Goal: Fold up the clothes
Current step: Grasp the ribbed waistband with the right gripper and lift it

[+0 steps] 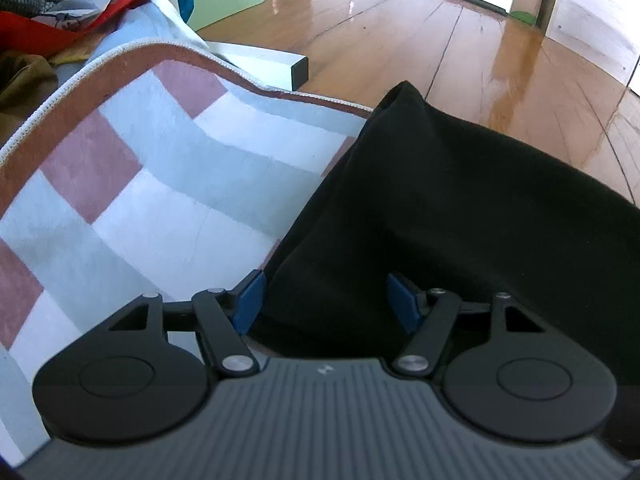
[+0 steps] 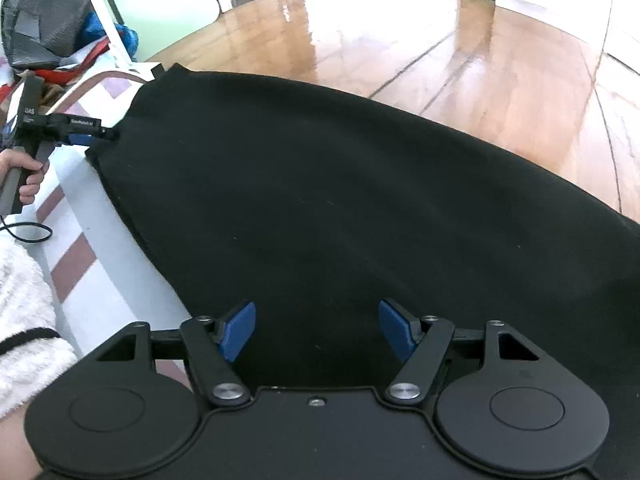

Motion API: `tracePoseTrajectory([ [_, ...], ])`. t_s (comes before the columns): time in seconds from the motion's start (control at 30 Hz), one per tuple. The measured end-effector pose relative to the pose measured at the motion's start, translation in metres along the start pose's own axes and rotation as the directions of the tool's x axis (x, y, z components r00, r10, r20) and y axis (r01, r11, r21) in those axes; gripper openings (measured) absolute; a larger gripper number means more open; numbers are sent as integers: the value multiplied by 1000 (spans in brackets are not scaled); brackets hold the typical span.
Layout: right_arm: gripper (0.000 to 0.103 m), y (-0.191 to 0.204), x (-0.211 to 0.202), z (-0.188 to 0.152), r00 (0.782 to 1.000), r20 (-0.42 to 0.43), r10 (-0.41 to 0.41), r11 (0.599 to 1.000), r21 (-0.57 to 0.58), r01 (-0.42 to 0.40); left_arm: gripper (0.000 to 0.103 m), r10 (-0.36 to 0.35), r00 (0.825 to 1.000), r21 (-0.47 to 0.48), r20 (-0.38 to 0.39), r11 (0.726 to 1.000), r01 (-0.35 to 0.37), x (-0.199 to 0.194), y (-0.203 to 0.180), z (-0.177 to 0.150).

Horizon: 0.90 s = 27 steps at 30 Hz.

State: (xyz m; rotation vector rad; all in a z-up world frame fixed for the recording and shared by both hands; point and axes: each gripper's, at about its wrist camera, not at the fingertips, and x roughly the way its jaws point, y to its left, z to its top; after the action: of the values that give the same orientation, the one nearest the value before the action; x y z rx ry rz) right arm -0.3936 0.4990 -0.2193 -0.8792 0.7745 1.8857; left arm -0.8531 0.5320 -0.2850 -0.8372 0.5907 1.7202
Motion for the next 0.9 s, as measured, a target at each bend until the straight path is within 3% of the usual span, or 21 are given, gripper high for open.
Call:
tracePoseTrajectory([
  [0.13, 73, -15, -4, -9, 999, -6, -38, 998, 46, 39, 22, 44, 998, 92, 46, 995, -49, -10, -15, 0],
  [0.17, 73, -20, -5, -11, 999, -7, -50, 997, 63, 50, 15, 50, 997, 102, 55, 993, -55, -14, -17, 0],
  [0.27, 73, -37, -4, -15, 1000, -8, -29, 989, 147, 30, 14, 104, 991, 111, 88, 987, -114, -41, -25, -8],
  [0.37, 73, -43, -3, -11, 1000, -22, 0, 985, 174, 4, 9, 189, 967, 134, 174, 968, -213, -72, -31, -16],
  [0.4, 73, -43, -3, -9, 1000, -26, 1, 986, 167, 4, 10, 218, 960, 114, 174, 964, -239, -76, -30, -18],
  [0.5, 74, -42, 0, -12, 999, -25, -20, 989, 149, 23, 11, 246, 969, 30, 39, 969, -247, -62, -18, -19],
  [0.57, 74, -42, 2, -18, 1000, -20, -12, 986, 168, 16, 16, 287, 958, 34, 10, 957, -287, -59, -22, -16],
  [0.6, 74, -38, 3, -19, 1000, -18, -9, 986, 166, 12, 19, 333, 943, 73, 28, 940, -334, -63, -31, -12],
  [0.63, 75, -36, 2, -21, 1000, -20, -4, 988, 154, 7, 28, 377, 925, 110, 48, 918, -380, -67, -40, -8],
  [0.67, 74, -34, -2, -24, 1000, -25, 4, 990, 139, -1, 46, 415, 907, 140, 69, 896, -421, -72, -49, -4],
  [0.7, 73, -34, -8, -25, 1000, -31, 4, 993, 118, -1, 56, 428, 899, 152, 89, 887, -437, -80, -58, 0],
  [0.73, 73, -34, -15, -27, 999, -36, 4, 995, 98, 0, 63, 406, 908, 156, 104, 895, -418, -91, -67, 5],
  [0.77, 73, -39, -26, -28, 999, -16, -34, 996, 85, 35, 63, 366, 923, 164, 116, 910, -381, -101, -77, 9],
  [0.83, 74, -52, -48, -31, 994, 23, -110, 991, 83, 107, 65, 189, 976, 202, 104, 957, -207, -119, -103, 15],
  [0.9, 74, -75, -68, -35, 985, 39, -170, 975, 153, 162, 70, 21, 998, 222, 53, 974, -32, -129, -132, 16],
])
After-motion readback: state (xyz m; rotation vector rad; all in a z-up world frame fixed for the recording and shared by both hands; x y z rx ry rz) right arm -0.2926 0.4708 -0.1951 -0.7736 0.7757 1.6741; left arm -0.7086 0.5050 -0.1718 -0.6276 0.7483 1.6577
